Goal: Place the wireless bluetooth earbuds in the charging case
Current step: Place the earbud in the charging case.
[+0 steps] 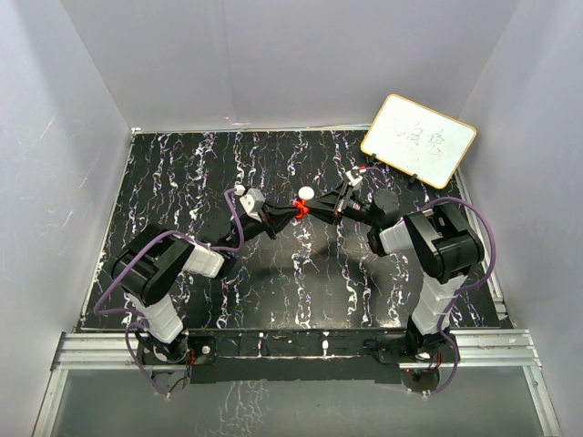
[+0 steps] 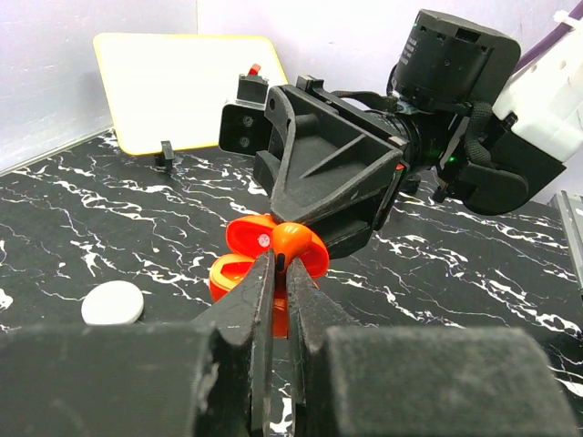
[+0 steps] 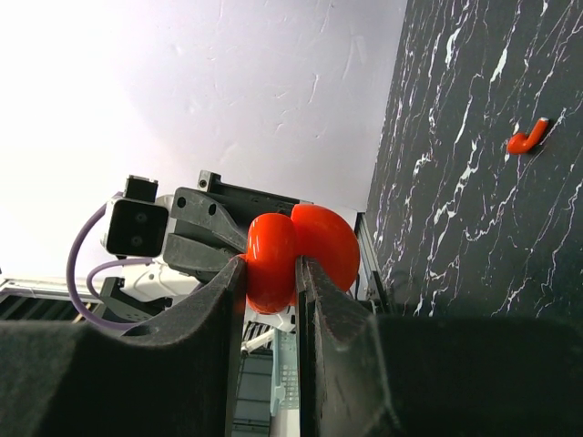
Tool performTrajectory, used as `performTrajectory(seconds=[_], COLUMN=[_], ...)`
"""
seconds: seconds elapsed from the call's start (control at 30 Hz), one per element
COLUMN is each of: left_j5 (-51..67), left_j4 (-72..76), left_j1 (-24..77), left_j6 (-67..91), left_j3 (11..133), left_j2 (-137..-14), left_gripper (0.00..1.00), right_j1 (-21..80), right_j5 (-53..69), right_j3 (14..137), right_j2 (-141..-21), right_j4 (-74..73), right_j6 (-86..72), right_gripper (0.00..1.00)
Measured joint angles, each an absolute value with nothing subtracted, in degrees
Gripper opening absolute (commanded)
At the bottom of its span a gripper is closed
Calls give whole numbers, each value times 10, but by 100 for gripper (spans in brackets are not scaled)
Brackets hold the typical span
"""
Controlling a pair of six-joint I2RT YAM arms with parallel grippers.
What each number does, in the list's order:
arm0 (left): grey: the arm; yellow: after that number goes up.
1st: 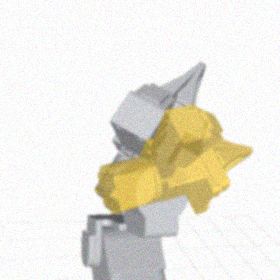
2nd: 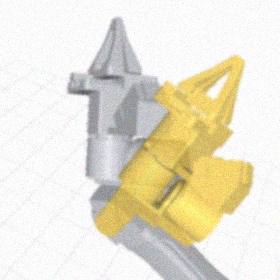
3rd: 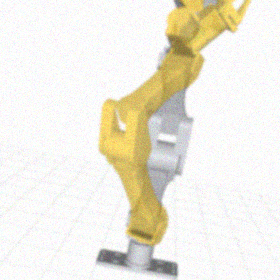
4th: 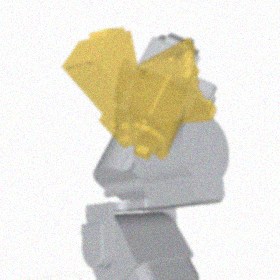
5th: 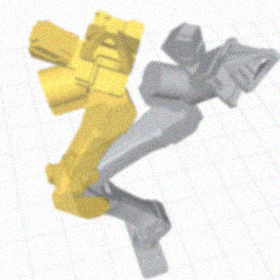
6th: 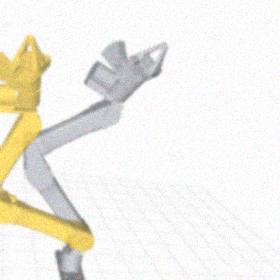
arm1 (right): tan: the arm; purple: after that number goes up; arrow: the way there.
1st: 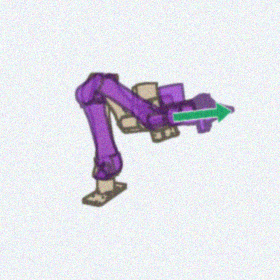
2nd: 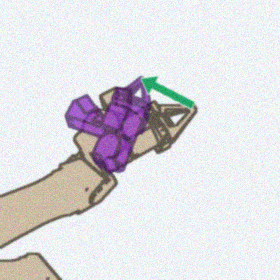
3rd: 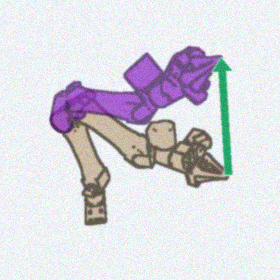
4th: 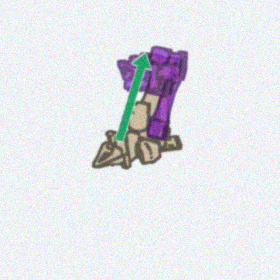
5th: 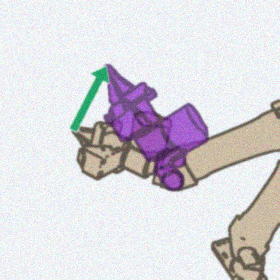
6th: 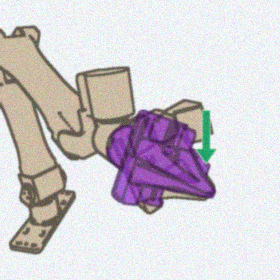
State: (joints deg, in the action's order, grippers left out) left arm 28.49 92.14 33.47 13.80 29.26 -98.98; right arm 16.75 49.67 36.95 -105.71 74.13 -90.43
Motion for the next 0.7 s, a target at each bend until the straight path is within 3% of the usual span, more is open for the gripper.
performTrajectory(seconds=[0.7], left_j5=[281], left_j4=[921], left_j1=[331], left_j6=[130], left_j3=[293], left_j2=[-992], left_gripper=[0], right_j1=[168], right_j5=[498], right_j3=[366], right_j2=[-1062], right_j4=[756], right_j6=[-916], right_gripper=[0])
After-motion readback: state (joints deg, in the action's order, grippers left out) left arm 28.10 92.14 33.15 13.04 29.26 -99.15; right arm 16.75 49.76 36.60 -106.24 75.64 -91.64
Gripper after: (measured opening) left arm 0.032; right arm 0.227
